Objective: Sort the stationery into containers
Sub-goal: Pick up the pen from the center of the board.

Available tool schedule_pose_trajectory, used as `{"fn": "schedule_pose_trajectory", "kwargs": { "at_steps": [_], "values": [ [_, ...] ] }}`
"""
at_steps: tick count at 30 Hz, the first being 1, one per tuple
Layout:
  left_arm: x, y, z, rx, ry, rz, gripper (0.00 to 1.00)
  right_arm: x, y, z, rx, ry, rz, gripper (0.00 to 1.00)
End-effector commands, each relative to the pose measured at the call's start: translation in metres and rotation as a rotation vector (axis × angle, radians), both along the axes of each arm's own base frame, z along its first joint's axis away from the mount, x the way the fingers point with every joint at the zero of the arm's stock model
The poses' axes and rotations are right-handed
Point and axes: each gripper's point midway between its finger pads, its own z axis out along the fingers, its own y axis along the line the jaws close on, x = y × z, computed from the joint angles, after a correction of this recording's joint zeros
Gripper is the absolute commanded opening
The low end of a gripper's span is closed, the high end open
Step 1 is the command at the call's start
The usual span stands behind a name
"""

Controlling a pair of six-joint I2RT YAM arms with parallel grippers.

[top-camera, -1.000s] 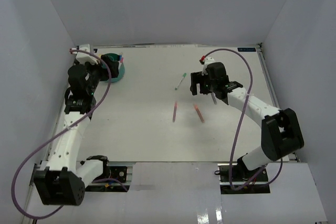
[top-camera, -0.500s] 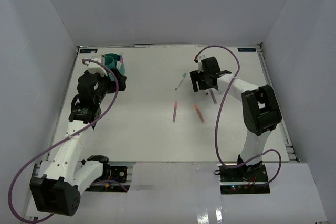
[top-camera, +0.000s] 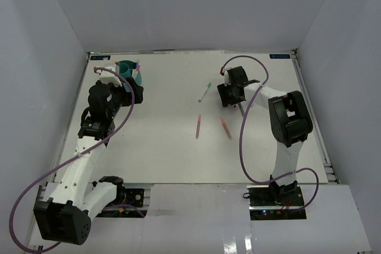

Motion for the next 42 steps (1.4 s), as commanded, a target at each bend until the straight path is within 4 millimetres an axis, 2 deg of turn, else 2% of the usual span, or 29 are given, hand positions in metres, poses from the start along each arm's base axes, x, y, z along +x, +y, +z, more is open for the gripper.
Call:
{"fn": "schedule_pose_trajectory", "kwargs": {
  "at_steps": [1, 3, 9, 11, 12, 13, 16, 19, 20, 22, 23, 24, 25, 26, 28, 29, 31, 32, 36, 41, 42],
  "values": [
    [-0.001, -0.002, 0.004, -0.001, -0.011, -0.010, 0.98, -0.005, -0.001, -0.006, -0.014, 0.042, 0.018, 0.62],
    [-0.001, -0.004, 0.004, -0.004, -0.009, -0.019, 0.98, -0.009, -0.002, -0.009, -0.020, 0.062, 0.018, 0.60],
    [-0.002, -0.021, 0.000, -0.045, 0.015, -0.101, 0.98, -0.022, -0.007, -0.017, -0.024, 0.085, 0.008, 0.37],
    [-0.003, -0.033, -0.004, -0.071, 0.040, -0.164, 0.98, -0.026, -0.005, -0.015, -0.006, 0.082, 0.011, 0.26],
    [-0.003, -0.038, -0.006, -0.094, 0.056, -0.180, 0.98, -0.028, -0.004, -0.014, 0.003, 0.078, 0.014, 0.10],
    [-0.004, -0.041, -0.008, -0.112, 0.072, -0.194, 0.98, -0.028, -0.002, -0.011, 0.013, 0.070, 0.017, 0.08],
    [-0.007, -0.061, -0.013, -0.202, 0.144, -0.274, 0.98, -0.036, 0.002, 0.000, 0.028, 0.036, 0.028, 0.08],
    [-0.014, -0.084, -0.008, -0.322, 0.205, -0.368, 0.98, -0.045, 0.016, 0.020, 0.055, -0.024, 0.060, 0.08],
    [-0.015, -0.088, -0.007, -0.350, 0.220, -0.378, 0.98, -0.048, 0.021, 0.032, 0.074, -0.062, 0.071, 0.08],
    [-0.017, -0.100, -0.005, -0.393, 0.249, -0.390, 0.98, -0.057, 0.039, 0.045, 0.107, -0.099, 0.115, 0.08],
    [-0.016, -0.104, -0.005, -0.399, 0.251, -0.386, 0.98, -0.061, 0.046, 0.059, 0.154, -0.136, 0.112, 0.08],
    [-0.015, -0.113, -0.005, -0.396, 0.249, -0.384, 0.98, -0.071, 0.063, 0.067, 0.209, -0.141, 0.138, 0.08],
    [-0.016, -0.119, -0.003, -0.411, 0.252, -0.385, 0.98, -0.077, 0.072, 0.074, 0.240, -0.159, 0.157, 0.08],
    [-0.016, -0.124, -0.003, -0.417, 0.255, -0.390, 0.98, -0.082, 0.080, 0.092, 0.284, -0.202, 0.178, 0.08],
    [-0.016, -0.140, -0.002, -0.440, 0.266, -0.400, 0.98, -0.096, 0.103, 0.106, 0.361, -0.247, 0.220, 0.08],
    [-0.016, -0.144, -0.003, -0.443, 0.269, -0.396, 0.98, -0.102, 0.118, 0.128, 0.427, -0.304, 0.258, 0.08],
    [-0.014, -0.157, -0.003, -0.439, 0.264, -0.386, 0.98, -0.117, 0.128, 0.134, 0.502, -0.309, 0.277, 0.08],
    [-0.015, -0.162, -0.002, -0.444, 0.266, -0.382, 0.98, -0.130, 0.138, 0.149, 0.559, -0.328, 0.319, 0.08],
    [-0.016, -0.183, -0.004, -0.425, 0.272, -0.381, 0.97, -0.148, 0.152, 0.176, 0.689, -0.410, 0.355, 0.08],
    [-0.012, -0.198, -0.014, -0.414, 0.295, -0.372, 0.89, -0.162, 0.158, 0.182, 0.723, -0.432, 0.384, 0.08],
    [-0.014, -0.204, -0.016, -0.413, 0.305, -0.391, 0.85, -0.163, 0.158, 0.183, 0.728, -0.438, 0.387, 0.08]
  ]
}}
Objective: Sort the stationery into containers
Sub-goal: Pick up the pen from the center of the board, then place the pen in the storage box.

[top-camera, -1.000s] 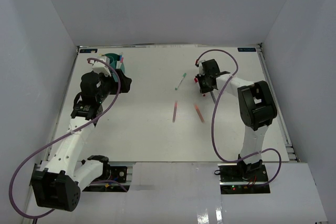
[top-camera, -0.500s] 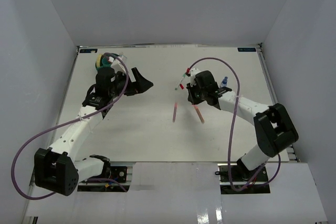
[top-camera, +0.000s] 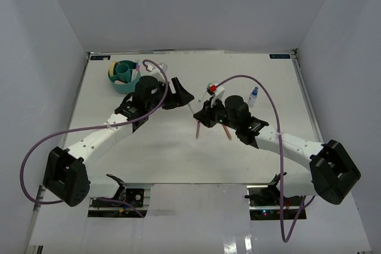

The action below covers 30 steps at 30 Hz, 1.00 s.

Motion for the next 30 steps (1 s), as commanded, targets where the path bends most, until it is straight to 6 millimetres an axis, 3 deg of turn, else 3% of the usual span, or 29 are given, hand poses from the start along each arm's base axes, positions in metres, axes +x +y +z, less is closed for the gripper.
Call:
{"fn": "schedule_pose_trajectory", "kwargs": {
  "at_steps": [1, 6, 12, 13, 16, 19, 20, 22, 25, 30],
  "values": [
    [0.008, -0.010, 0.017, -0.025, -0.033, 0.017, 0.83, -0.002, 0.011, 0.036, 0.120, -0.085, 0.018, 0.08],
    [0.005, -0.029, 0.006, -0.004, -0.015, -0.026, 0.64, -0.005, 0.011, 0.034, 0.121, -0.091, 0.019, 0.08],
    [0.002, -0.032, 0.006, -0.004, -0.018, -0.036, 0.26, -0.006, 0.008, 0.030, 0.113, -0.089, 0.011, 0.11],
    [0.002, -0.033, 0.007, -0.004, -0.022, -0.040, 0.15, -0.005, 0.008, 0.030, 0.114, -0.088, 0.006, 0.11],
    [0.002, -0.032, 0.008, 0.001, -0.031, -0.040, 0.04, -0.004, 0.008, 0.026, 0.104, -0.081, 0.000, 0.17],
    [0.005, -0.028, 0.006, 0.021, -0.045, -0.022, 0.03, -0.002, 0.006, 0.024, 0.094, -0.075, -0.012, 0.48],
    [0.007, -0.027, 0.006, 0.034, -0.059, -0.019, 0.02, -0.001, 0.005, 0.022, 0.089, -0.072, -0.018, 0.64],
    [0.013, -0.023, 0.006, 0.067, -0.082, -0.001, 0.01, 0.002, 0.000, 0.018, 0.067, -0.065, -0.050, 0.76],
    [0.034, 0.000, 0.002, 0.200, -0.145, 0.096, 0.00, 0.006, -0.011, 0.011, 0.017, -0.063, -0.100, 0.85],
    [0.096, 0.083, 0.015, 0.527, -0.307, 0.403, 0.00, 0.012, -0.040, -0.001, -0.098, -0.096, -0.200, 0.94]
  ]
}}
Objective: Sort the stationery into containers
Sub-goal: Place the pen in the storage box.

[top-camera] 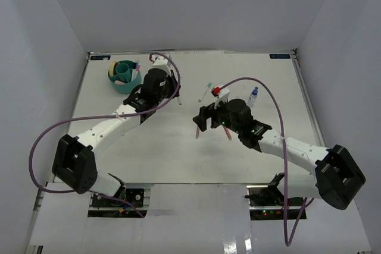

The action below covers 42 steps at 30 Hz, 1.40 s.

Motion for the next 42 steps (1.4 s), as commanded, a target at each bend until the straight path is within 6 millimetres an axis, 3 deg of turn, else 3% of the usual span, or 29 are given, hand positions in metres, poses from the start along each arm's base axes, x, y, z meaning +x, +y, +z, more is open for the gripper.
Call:
{"fn": "schedule_pose_trajectory", "kwargs": {
  "at_steps": [1, 5, 8, 14, 17, 21, 27, 39, 42],
  "values": [
    [0.047, 0.074, 0.025, 0.247, -0.173, 0.260, 0.00, 0.008, -0.028, 0.000, -0.075, -0.062, -0.107, 0.98],
    [0.087, 0.128, 0.048, 0.261, -0.314, 0.396, 0.00, 0.003, -0.052, -0.018, -0.125, -0.070, -0.170, 0.92],
    [0.111, 0.156, 0.055, 0.327, -0.379, 0.460, 0.00, 0.000, -0.061, -0.024, -0.148, -0.082, -0.176, 0.90],
    [0.147, 0.187, 0.067, 0.405, -0.487, 0.511, 0.00, -0.003, -0.070, -0.034, -0.181, -0.090, -0.184, 0.90],
    [0.163, 0.198, 0.057, 0.435, -0.488, 0.527, 0.00, -0.002, -0.073, -0.034, -0.191, -0.098, -0.189, 0.90],
    [0.170, 0.214, 0.048, 0.455, -0.491, 0.541, 0.00, -0.001, -0.076, -0.035, -0.196, -0.100, -0.195, 0.90],
    [0.174, 0.230, 0.018, 0.465, -0.444, 0.549, 0.00, 0.001, -0.077, -0.039, -0.210, -0.095, -0.200, 0.90],
    [0.164, 0.225, -0.036, 0.435, -0.352, 0.504, 0.01, 0.001, -0.077, -0.046, -0.223, -0.078, -0.195, 0.90],
    [0.162, 0.226, -0.047, 0.440, -0.333, 0.501, 0.09, 0.000, -0.077, -0.047, -0.226, -0.075, -0.192, 0.90]
  ]
}}
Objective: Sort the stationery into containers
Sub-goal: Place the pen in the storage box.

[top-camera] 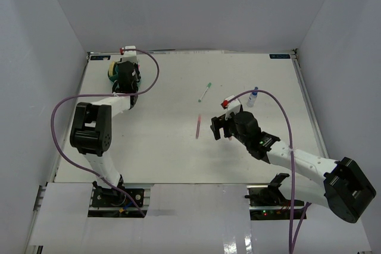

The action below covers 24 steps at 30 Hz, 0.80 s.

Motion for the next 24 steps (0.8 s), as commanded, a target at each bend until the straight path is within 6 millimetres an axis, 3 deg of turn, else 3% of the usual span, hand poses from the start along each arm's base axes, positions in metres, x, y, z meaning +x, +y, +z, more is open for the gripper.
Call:
{"fn": "schedule_pose_trajectory", "kwargs": {
  "at_steps": [1, 4, 6, 8, 13, 15, 16, 19, 22, 24],
  "values": [
    [0.000, -0.001, -0.004, -0.019, -0.011, -0.005, 0.11, 0.005, 0.000, 0.004, 0.004, -0.022, -0.006, 0.90],
    [0.000, 0.001, -0.011, -0.010, 0.008, 0.006, 0.20, 0.004, 0.000, 0.004, 0.008, -0.020, -0.004, 0.90],
    [-0.001, 0.002, -0.012, -0.008, 0.021, 0.009, 0.33, 0.004, 0.000, 0.005, 0.010, -0.022, -0.001, 0.90],
    [-0.002, 0.003, 0.001, -0.010, 0.002, 0.010, 0.48, 0.003, 0.000, 0.007, 0.015, -0.026, 0.001, 0.90],
    [-0.003, -0.005, 0.040, -0.027, -0.026, -0.030, 0.62, 0.002, -0.001, 0.012, 0.026, -0.037, -0.001, 0.90],
    [-0.005, -0.010, 0.043, -0.052, 0.003, -0.055, 0.71, 0.002, -0.002, 0.014, 0.032, -0.043, -0.006, 0.90],
    [-0.005, -0.017, 0.056, -0.061, -0.009, -0.090, 0.73, 0.002, -0.003, 0.015, 0.030, -0.042, -0.009, 0.90],
    [-0.010, -0.030, 0.066, -0.081, 0.005, -0.144, 0.80, 0.001, -0.008, 0.020, 0.032, -0.052, -0.025, 0.90],
    [-0.017, -0.061, 0.070, -0.120, 0.055, -0.234, 0.84, 0.001, -0.013, 0.028, 0.042, -0.065, -0.051, 0.90],
    [-0.022, -0.096, 0.072, -0.137, 0.102, -0.319, 0.87, 0.000, -0.019, 0.029, 0.046, -0.061, -0.076, 0.90]
  ]
}}
